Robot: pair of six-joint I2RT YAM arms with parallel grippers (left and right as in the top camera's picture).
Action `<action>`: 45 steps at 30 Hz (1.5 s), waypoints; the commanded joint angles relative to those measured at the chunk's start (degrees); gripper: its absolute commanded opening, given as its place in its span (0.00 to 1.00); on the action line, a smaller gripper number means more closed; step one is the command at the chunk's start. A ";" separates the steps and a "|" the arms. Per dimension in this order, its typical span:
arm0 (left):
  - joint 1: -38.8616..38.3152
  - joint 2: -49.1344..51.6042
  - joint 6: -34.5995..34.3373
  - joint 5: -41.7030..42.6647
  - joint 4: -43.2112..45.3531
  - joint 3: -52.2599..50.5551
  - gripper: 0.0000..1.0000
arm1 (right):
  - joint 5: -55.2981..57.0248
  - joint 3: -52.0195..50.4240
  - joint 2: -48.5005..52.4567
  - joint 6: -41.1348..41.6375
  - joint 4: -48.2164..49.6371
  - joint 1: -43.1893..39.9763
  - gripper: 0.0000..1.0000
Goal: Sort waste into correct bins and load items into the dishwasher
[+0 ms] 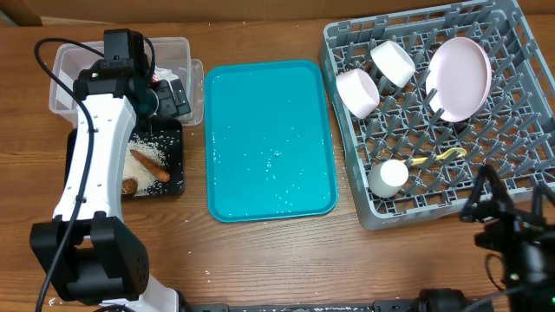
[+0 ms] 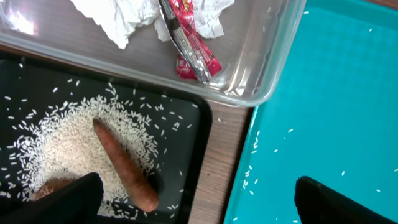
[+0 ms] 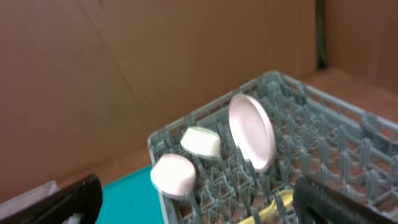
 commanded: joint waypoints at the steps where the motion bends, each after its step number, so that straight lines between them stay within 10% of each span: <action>1: -0.11 -0.72 0.90 -0.33 0.07 0.26 1.00 | -3.72 -14.84 -6.56 -1.84 10.16 -1.51 1.00; 14: -0.11 -0.72 0.90 -0.33 0.07 0.26 1.00 | -9.99 -54.45 -20.13 -1.40 44.09 -3.41 1.00; 45: -0.11 -2.78 0.90 -0.22 0.07 0.26 1.00 | -7.52 -58.12 -22.27 -1.42 44.06 -3.34 1.00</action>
